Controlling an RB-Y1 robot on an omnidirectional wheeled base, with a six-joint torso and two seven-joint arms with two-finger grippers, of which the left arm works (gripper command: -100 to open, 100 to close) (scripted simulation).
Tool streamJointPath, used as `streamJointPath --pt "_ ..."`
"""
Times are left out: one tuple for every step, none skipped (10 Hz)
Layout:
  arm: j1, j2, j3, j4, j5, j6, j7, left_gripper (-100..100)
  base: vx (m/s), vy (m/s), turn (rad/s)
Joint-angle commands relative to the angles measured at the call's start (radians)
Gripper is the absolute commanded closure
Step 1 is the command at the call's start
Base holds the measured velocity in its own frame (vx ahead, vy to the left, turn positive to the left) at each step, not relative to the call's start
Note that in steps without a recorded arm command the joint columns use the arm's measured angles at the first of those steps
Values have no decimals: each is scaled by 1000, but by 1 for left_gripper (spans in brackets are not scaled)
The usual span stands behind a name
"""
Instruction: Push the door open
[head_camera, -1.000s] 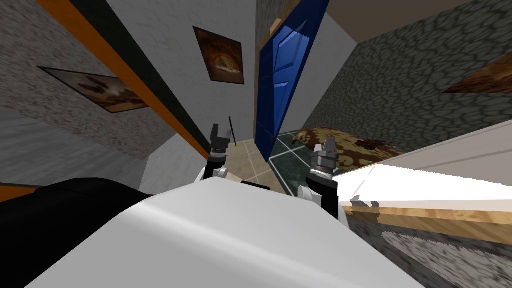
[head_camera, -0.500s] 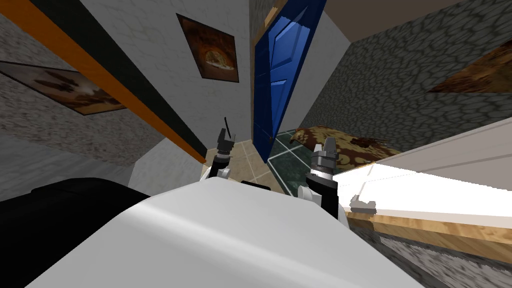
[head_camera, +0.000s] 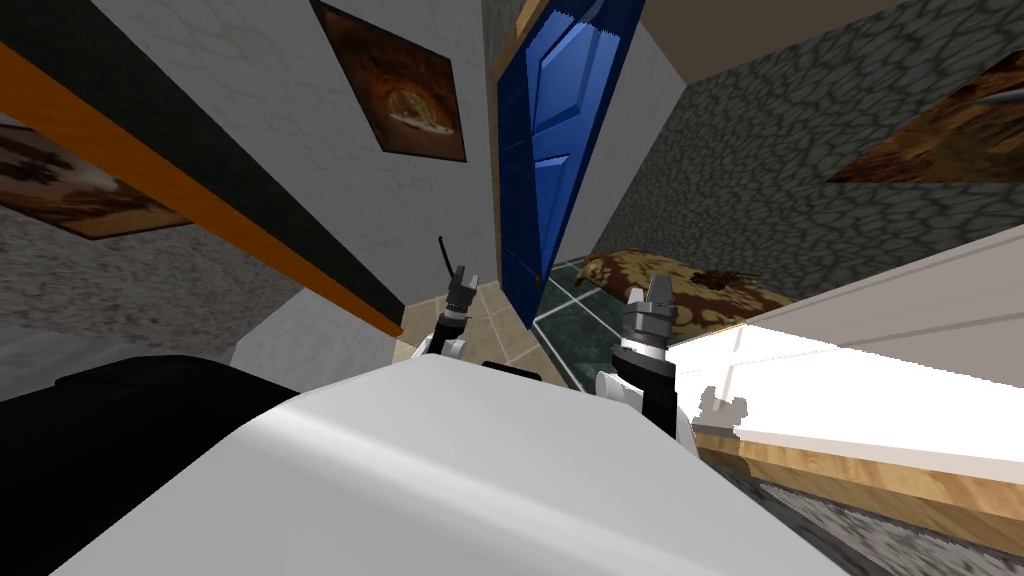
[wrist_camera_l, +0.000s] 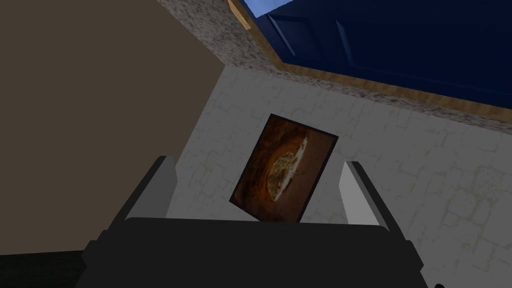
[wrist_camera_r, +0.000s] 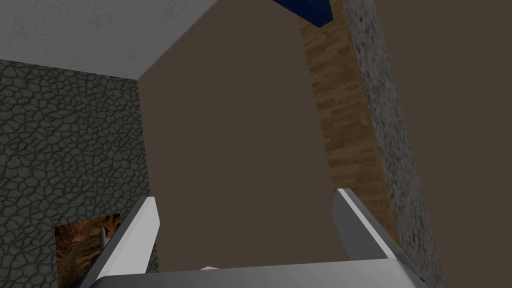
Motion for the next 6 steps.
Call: streamJointPath --pt "0 3 -13 32 -2 -10 -2 -100 98 43 -87" --pt "-5 5 -20 53 -3 -13 -3 -100 102 29 -98" --pt "-9 6 -28 75 -4 -15 -4 -100 92 24 -87" --pt "-14 8 -35 97 -6 -18 -5 -100 92 21 -102" --pt "-19 10 -43 120 -7 -20 -6 -100 88 33 -98" --pt "-23 12 -50 142 -8 -23 -7 -100 90 40 -113"
